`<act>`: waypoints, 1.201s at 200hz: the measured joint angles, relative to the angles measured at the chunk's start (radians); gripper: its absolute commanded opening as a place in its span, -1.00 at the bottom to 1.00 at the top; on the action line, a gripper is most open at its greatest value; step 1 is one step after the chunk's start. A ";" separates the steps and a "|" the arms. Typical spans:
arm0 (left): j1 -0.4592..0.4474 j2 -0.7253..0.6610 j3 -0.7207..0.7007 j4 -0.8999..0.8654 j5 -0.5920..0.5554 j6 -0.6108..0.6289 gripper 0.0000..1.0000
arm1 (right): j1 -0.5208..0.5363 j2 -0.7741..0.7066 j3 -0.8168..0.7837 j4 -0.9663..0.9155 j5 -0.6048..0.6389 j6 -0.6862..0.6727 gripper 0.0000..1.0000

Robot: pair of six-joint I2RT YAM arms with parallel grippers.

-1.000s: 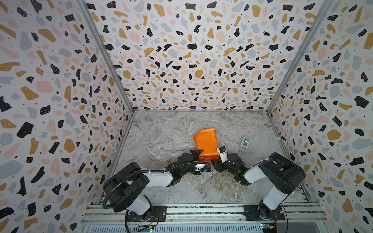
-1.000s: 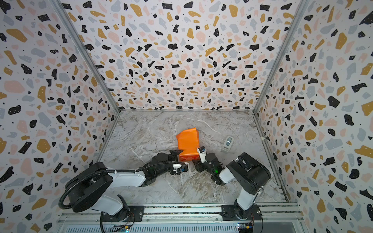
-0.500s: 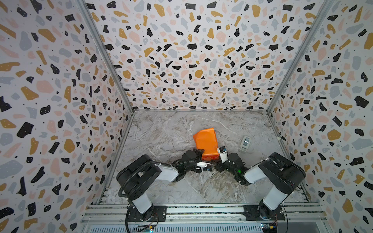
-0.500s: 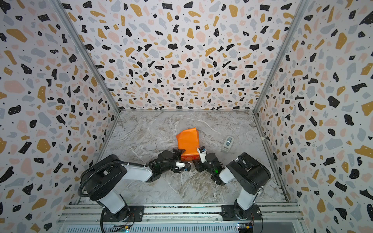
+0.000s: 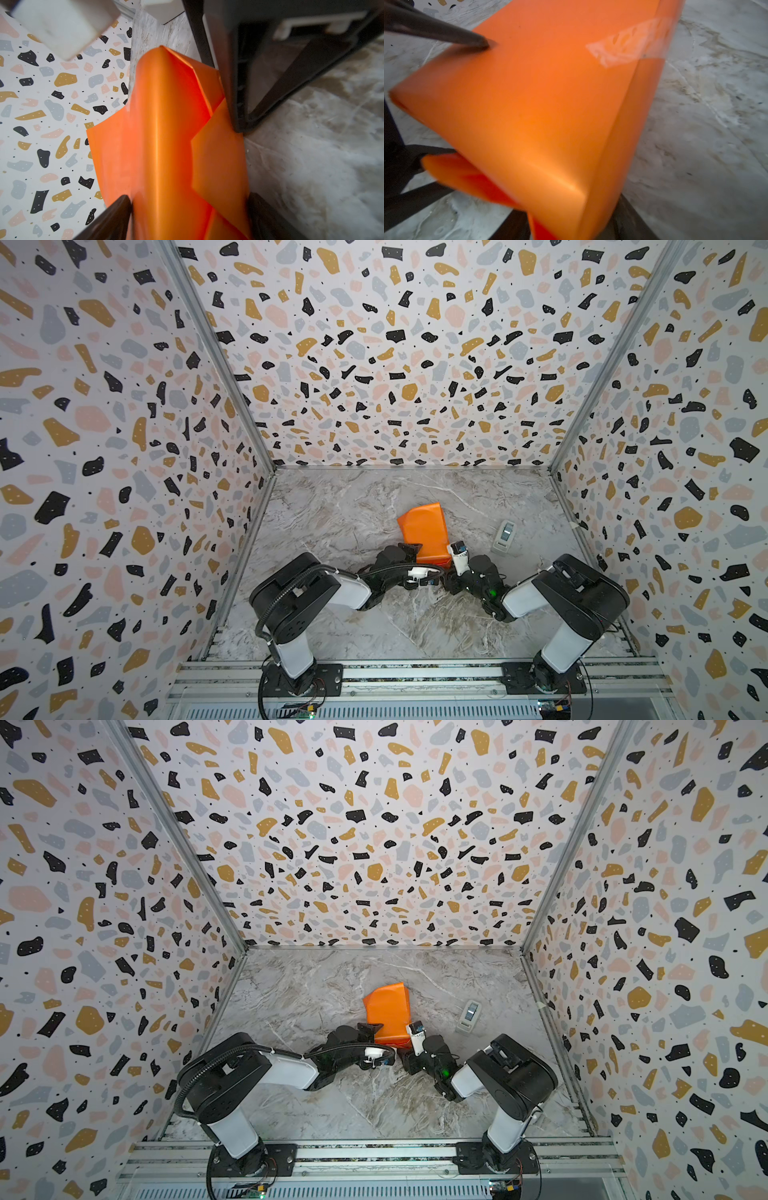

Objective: Wrap a gift box in wrapping paper
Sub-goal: Fifth fold the wrapping paper around the gift box.

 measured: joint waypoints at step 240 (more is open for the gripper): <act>0.051 0.013 0.002 0.024 0.089 -0.024 0.41 | -0.013 -0.026 0.042 -0.029 0.005 0.091 0.45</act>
